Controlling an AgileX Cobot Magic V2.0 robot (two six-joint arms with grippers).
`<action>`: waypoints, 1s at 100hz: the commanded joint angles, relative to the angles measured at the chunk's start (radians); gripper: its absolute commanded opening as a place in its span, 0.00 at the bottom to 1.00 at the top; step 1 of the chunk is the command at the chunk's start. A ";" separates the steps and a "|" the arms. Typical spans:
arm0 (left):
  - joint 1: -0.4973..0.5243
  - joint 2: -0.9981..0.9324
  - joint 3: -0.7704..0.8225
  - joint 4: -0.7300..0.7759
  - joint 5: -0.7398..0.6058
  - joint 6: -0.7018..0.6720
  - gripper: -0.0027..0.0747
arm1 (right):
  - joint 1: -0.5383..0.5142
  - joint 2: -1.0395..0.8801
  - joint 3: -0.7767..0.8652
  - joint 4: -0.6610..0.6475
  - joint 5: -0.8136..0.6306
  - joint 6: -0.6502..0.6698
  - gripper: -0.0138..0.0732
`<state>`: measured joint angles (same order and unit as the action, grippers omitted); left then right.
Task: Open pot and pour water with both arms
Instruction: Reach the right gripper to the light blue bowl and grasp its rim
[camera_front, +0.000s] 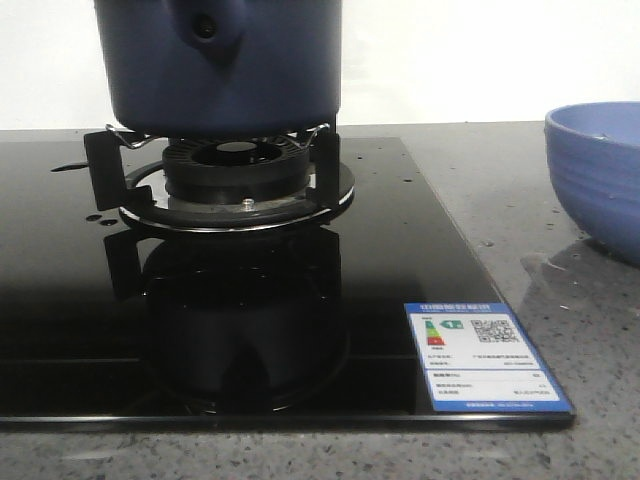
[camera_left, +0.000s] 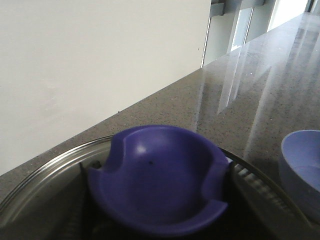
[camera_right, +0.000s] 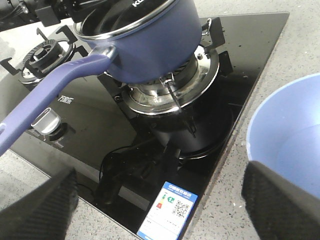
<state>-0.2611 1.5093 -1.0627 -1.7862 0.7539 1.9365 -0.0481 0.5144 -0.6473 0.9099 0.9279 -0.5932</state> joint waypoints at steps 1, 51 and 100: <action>-0.008 -0.033 -0.031 -0.073 0.084 0.003 0.36 | 0.001 0.014 -0.035 0.052 -0.038 -0.015 0.86; 0.040 -0.176 -0.104 -0.042 0.060 -0.091 0.35 | 0.001 0.014 -0.035 0.052 -0.076 -0.015 0.86; 0.170 -0.577 0.043 0.256 -0.082 -0.451 0.35 | -0.018 0.174 -0.136 -0.091 -0.195 0.119 0.76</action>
<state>-0.0931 1.0282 -1.0334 -1.4979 0.7120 1.5343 -0.0481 0.6226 -0.7065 0.8534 0.7681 -0.5286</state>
